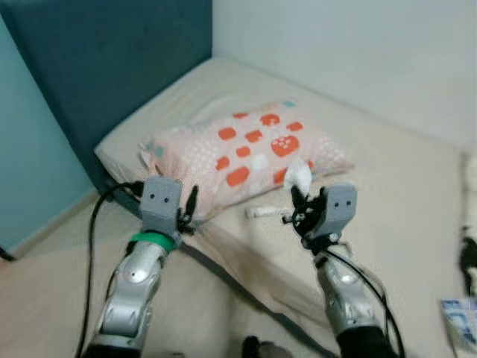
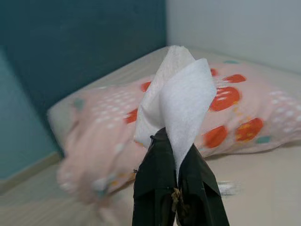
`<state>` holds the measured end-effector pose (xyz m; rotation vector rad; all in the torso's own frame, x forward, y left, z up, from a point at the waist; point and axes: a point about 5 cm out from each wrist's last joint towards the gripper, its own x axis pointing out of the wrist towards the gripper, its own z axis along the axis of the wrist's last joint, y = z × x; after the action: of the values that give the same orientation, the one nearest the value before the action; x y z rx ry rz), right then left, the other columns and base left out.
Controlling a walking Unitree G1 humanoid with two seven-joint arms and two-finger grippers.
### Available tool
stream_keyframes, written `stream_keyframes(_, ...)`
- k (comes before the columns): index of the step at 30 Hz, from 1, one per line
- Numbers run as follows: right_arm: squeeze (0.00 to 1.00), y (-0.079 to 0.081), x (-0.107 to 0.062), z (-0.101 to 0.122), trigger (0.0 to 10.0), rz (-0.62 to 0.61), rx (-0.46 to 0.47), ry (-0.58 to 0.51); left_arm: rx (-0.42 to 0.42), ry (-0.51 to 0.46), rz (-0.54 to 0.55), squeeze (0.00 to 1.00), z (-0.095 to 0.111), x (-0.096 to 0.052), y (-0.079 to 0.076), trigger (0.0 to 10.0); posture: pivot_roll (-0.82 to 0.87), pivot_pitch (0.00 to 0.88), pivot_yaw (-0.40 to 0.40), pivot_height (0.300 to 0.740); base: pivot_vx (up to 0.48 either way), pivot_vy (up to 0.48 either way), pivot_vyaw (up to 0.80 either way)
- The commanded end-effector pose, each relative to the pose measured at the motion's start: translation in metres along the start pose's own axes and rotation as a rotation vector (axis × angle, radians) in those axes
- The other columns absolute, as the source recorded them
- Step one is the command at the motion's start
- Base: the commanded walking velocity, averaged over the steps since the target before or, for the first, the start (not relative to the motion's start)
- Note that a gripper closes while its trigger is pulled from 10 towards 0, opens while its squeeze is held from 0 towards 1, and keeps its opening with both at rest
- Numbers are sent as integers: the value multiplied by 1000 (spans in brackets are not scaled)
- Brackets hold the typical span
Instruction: Clean up the room
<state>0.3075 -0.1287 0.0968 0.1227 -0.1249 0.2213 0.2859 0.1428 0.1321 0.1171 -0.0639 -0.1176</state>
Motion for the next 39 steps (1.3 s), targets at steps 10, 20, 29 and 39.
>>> stream_keyframes(10,0,-2,-2,-4,10000,-4,-10,24,-3,19,-7,0,-4,-3,-3,10000,10,0,-3,733,-369,0,678)
stream_keyframes(20,0,1,1,-3,10000,14,-14,19,10,43,-14,0,-7,-4,-3,10000,13,0,-3,733,-67,0,774)
stream_keyframes(29,0,9,3,0,10000,64,7,2,17,47,-14,0,-6,-2,-2,10000,15,0,0,733,0,0,763)
stream_keyframes(39,0,23,6,3,10000,150,34,-16,23,49,1,0,-7,-2,-1,10000,21,0,-3,733,0,0,749)
